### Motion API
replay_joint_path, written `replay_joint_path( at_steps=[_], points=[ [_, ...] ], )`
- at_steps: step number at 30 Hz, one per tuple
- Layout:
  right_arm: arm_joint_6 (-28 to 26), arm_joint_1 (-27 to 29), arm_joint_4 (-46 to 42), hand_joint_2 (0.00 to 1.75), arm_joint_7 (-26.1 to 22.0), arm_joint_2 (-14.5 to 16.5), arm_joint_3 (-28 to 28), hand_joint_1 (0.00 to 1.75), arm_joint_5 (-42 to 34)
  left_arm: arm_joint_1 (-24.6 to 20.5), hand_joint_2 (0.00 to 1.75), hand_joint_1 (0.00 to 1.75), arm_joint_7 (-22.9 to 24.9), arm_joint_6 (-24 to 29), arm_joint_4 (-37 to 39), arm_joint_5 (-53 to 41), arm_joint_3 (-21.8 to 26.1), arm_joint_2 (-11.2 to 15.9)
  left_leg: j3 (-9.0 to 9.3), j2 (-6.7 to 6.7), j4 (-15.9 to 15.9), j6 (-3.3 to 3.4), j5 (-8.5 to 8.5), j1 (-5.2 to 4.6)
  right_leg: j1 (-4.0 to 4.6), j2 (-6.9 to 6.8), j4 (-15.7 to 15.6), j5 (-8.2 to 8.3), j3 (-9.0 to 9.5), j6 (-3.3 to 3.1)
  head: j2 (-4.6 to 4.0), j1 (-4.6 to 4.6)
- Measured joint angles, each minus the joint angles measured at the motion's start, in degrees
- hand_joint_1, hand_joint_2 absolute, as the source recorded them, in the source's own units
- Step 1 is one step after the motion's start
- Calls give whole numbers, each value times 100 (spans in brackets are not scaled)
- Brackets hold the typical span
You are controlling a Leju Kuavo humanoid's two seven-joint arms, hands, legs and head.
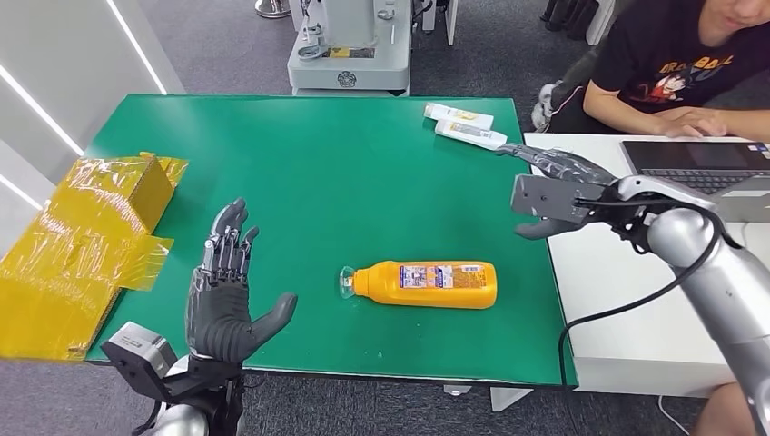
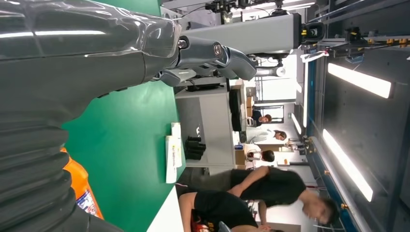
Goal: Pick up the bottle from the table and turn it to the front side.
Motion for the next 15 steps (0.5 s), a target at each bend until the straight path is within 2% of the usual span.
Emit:
replay_joint_path(
  at_steps=[3,7,15],
  points=[
    [141,-435,244,175,-45,20,495,0,-249,-63,175,0,19,19,26,24,-26,9,-2,-4,-1,0,0,0,1,-3,0,-1,0,1,0,1],
    [251,-857,648,175,-62,269,1138,0,-573,-101,175,0,56,6,35,23,-31,9,2,1,-2,-1,1,2,4,1,1,-1,1,0,0,2],
    [228,-1040,1335,175,-184,776,2207,0,-827,-162,175,0,36,-40,79,-1,-31,19,0,-8,-1,-1,3,2,6,-7,1,-1,1,1,0,1]
  ],
)
